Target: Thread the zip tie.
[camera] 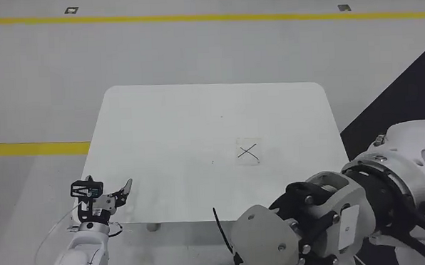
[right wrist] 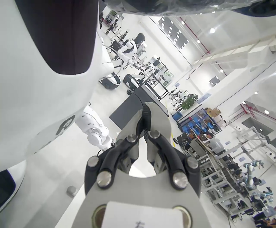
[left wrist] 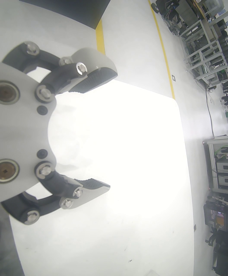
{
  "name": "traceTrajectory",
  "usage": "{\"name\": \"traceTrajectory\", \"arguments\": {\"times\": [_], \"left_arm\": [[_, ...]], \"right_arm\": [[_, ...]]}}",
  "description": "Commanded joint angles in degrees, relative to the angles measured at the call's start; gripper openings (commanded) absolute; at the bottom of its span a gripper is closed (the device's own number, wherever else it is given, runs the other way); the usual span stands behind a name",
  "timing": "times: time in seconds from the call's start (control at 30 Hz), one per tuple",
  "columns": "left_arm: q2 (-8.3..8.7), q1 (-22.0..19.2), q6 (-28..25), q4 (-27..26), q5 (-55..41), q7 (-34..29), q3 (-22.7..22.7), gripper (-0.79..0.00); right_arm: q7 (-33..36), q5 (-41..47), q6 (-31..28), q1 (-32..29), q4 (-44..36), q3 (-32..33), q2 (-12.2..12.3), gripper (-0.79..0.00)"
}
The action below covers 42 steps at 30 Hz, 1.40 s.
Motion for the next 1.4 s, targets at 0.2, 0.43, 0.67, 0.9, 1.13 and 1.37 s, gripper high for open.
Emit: {"name": "traceTrajectory", "arguments": {"times": [0.2,0.43,0.67,0.9,1.13,1.37], "left_arm": [[0.0,0.0,0.0,0.0,0.0,0.0,0.0,0.0],[0.0,0.0,0.0,0.0,0.0,0.0,0.0,0.0],[0.0,0.0,0.0,0.0,0.0,0.0,0.0,0.0],[0.0,0.0,0.0,0.0,0.0,0.0,0.0,0.0],[0.0,0.0,0.0,0.0,0.0,0.0,0.0,0.0],[0.0,0.0,0.0,0.0,0.0,0.0,0.0,0.0]], "right_arm": [[7.41,-6.28,4.25,-0.83,-0.82,1.8,0.55,-0.785],[6.54,-11.07,8.92,-1.16,-0.82,1.22,0.4,-0.785],[3.87,-13.51,7.17,-0.25,-0.82,0.11,0.34,-0.785],[-1.24,-9.75,3.16,-1.29,-0.82,-1.18,0.31,-0.785],[-2.21,-10.83,9.56,-6.93,-0.82,-0.48,0.28,-0.785],[12.4,-20.34,20.95,-15.66,-0.82,11.92,1.5,-0.785]]}}
